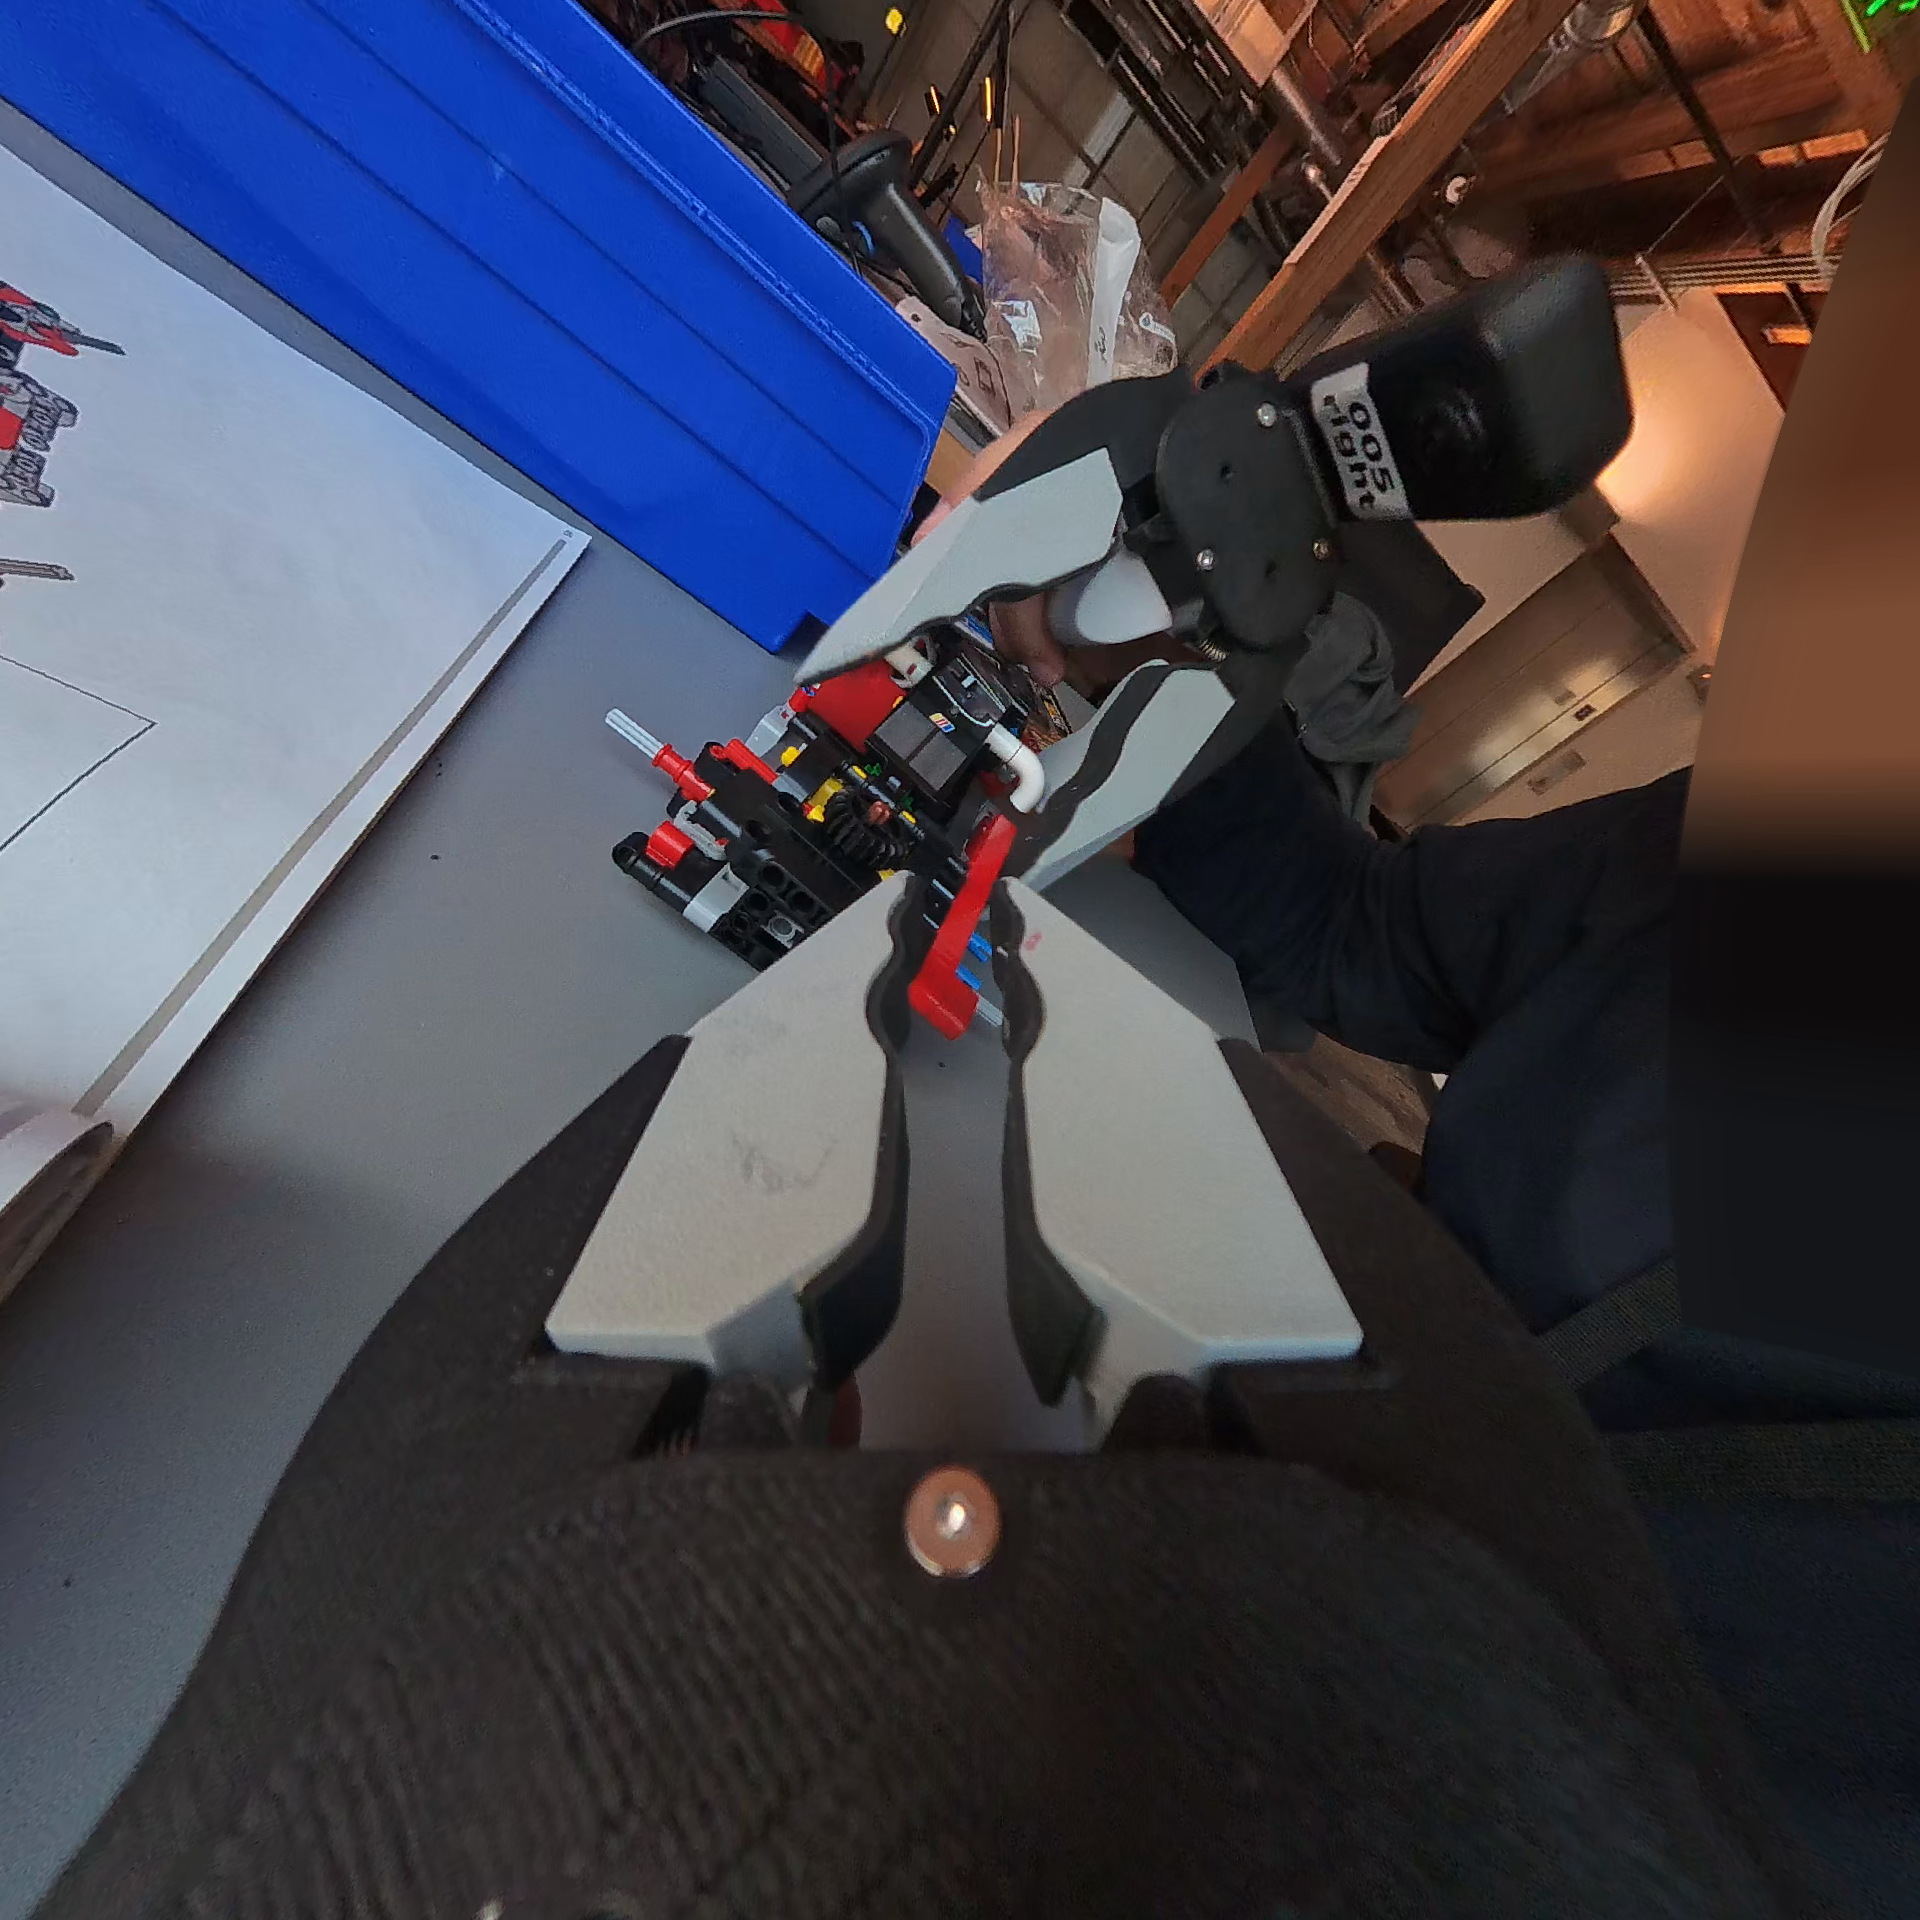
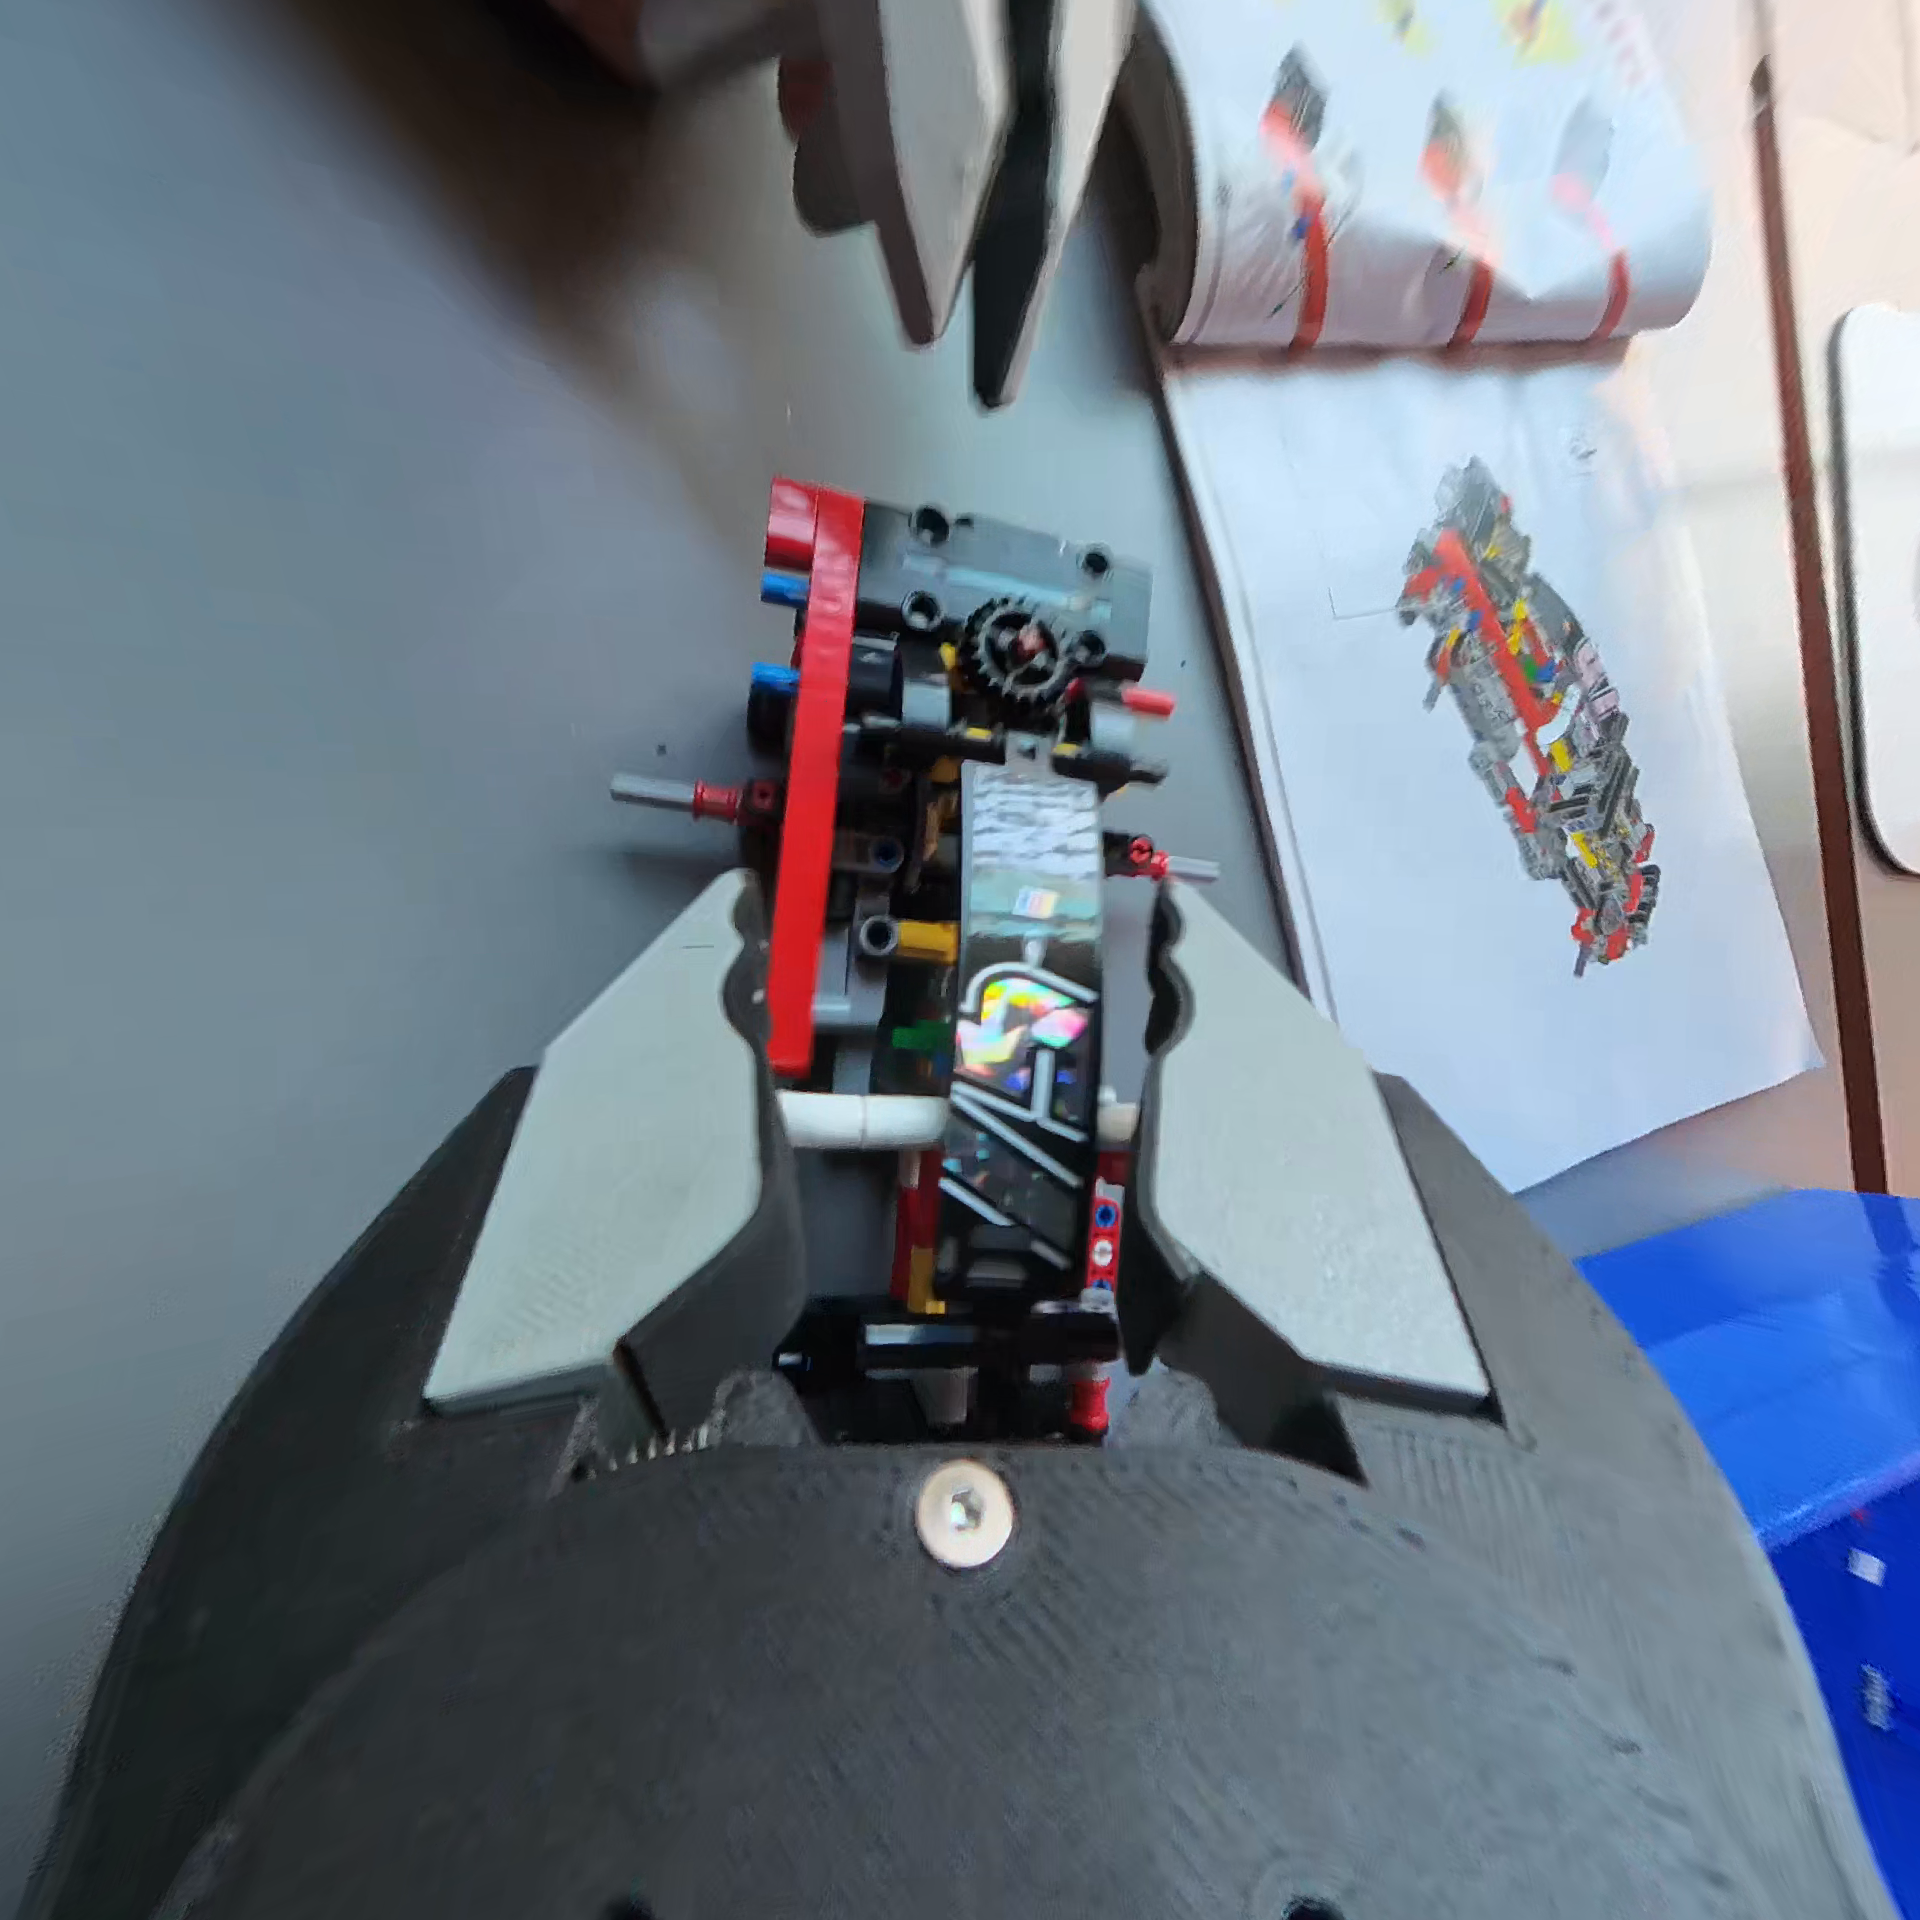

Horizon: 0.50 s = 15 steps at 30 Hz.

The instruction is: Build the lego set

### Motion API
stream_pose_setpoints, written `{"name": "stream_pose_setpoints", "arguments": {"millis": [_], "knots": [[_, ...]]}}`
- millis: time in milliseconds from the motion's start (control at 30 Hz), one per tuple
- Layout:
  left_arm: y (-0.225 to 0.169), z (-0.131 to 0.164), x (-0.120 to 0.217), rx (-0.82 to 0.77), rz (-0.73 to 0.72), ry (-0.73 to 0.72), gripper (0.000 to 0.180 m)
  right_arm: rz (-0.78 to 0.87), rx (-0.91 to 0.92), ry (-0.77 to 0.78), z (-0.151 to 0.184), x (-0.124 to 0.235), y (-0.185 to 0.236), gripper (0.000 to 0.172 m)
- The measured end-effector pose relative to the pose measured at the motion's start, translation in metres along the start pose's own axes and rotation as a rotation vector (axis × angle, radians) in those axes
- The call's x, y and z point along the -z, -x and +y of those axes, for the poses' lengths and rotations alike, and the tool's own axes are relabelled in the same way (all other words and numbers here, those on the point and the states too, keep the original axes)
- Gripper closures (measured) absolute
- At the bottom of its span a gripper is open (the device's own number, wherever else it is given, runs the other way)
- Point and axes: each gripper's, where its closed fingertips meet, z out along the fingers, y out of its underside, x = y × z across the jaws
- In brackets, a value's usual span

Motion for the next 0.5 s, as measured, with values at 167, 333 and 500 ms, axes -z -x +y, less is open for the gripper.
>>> {"name": "stream_pose_setpoints", "arguments": {"millis": [167,333,500], "knots": [[-0.0001,0.0003,-0.0003,0.0,0.0,0.002,0.17,-0.026,0.008,0.016,0.0026,0.0001,0.0048,0.11],[-0.0002,0.0003,-0.0003,0.002,0.002,0.002,0.17,-0.039,-0.011,0.003,0.0031,0.0001,0.0034,0.11],[-0.0002,0.0006,-0.0004,0.002,0.003,0.003,0.17,-0.032,-0.005,-0.001,0.0044,0.0007,0.002,0.111]]}}
